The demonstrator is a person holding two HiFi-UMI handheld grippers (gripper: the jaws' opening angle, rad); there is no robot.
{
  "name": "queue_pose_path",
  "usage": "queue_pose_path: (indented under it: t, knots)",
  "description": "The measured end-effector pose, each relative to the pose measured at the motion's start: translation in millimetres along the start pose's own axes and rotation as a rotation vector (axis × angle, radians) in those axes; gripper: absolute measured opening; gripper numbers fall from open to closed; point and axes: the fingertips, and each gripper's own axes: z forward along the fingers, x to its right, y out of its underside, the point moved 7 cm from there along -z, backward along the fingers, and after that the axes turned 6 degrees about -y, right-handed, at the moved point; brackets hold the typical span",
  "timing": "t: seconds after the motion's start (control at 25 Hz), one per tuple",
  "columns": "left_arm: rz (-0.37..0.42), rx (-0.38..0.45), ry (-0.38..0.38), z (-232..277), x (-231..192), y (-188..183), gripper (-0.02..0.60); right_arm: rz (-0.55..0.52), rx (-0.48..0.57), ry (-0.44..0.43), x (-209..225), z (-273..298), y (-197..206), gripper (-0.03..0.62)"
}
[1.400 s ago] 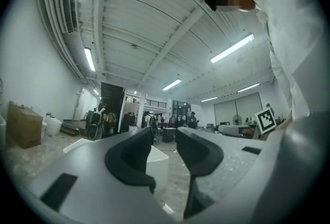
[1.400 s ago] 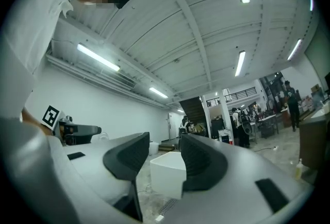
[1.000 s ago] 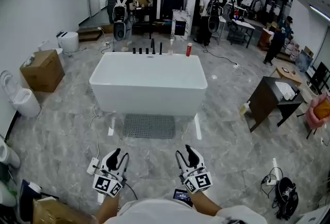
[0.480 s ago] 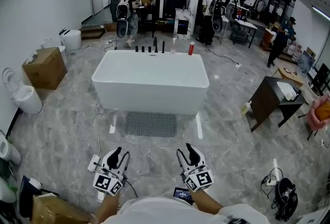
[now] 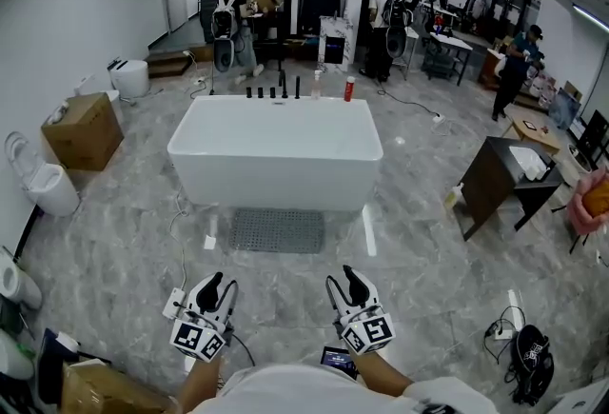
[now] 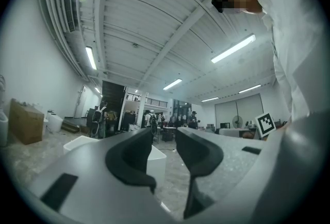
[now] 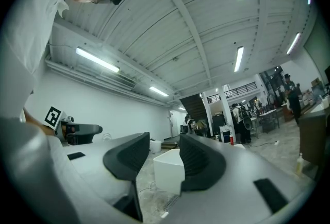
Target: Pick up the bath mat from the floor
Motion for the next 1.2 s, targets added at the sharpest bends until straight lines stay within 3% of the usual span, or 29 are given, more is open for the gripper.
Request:
queue_pose_path:
  t: [0.68, 1.2]
  knots:
    - [0.034, -0.012, -0.020, 16.8, 51.6, 14.3, 0.147, 0.044, 0.009, 0.015, 51.7, -48.6, 16.5, 0.198]
    - [0.060, -0.043, -0.061, 60.5, 15.6, 27.9, 0.144, 0.044, -0.023, 0.010, 84.5, -6.3, 32.3, 0.198]
